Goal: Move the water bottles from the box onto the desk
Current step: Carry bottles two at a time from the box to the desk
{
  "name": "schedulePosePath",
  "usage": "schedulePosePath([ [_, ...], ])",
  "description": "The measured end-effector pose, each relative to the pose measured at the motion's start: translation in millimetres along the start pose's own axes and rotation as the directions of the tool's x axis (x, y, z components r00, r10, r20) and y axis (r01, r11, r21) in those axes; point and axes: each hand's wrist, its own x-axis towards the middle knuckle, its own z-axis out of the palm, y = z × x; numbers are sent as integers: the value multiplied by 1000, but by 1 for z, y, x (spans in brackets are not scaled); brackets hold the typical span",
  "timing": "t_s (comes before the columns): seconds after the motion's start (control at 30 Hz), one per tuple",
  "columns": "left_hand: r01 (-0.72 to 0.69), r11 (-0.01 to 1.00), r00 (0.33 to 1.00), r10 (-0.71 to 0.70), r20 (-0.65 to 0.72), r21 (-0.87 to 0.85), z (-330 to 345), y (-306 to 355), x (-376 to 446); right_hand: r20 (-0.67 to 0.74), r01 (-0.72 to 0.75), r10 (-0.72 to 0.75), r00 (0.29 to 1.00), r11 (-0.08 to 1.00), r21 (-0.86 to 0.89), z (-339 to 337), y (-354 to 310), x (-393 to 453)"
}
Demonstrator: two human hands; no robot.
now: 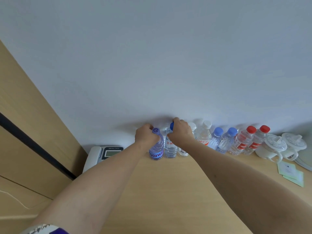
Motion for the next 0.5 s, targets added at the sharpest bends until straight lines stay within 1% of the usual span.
schedulePosePath([
  [0.1,-103,992,995,102,12,73,-5,1,-4,-56,-13,15,998,999,39,-3,0,-5],
  [0.27,-199,969,979,204,-19,150,-10,6,-7,-121,20,-14,993,999,42,-9,-2,-11],
  [0.37,-262,949,961,273,-40,176,-16,11,-11,-129,29,-23,991,999,44,-12,-1,-16],
  [0.5,-372,898,925,381,6,234,-21,17,-12,-118,21,-14,993,998,55,-12,1,-25],
])
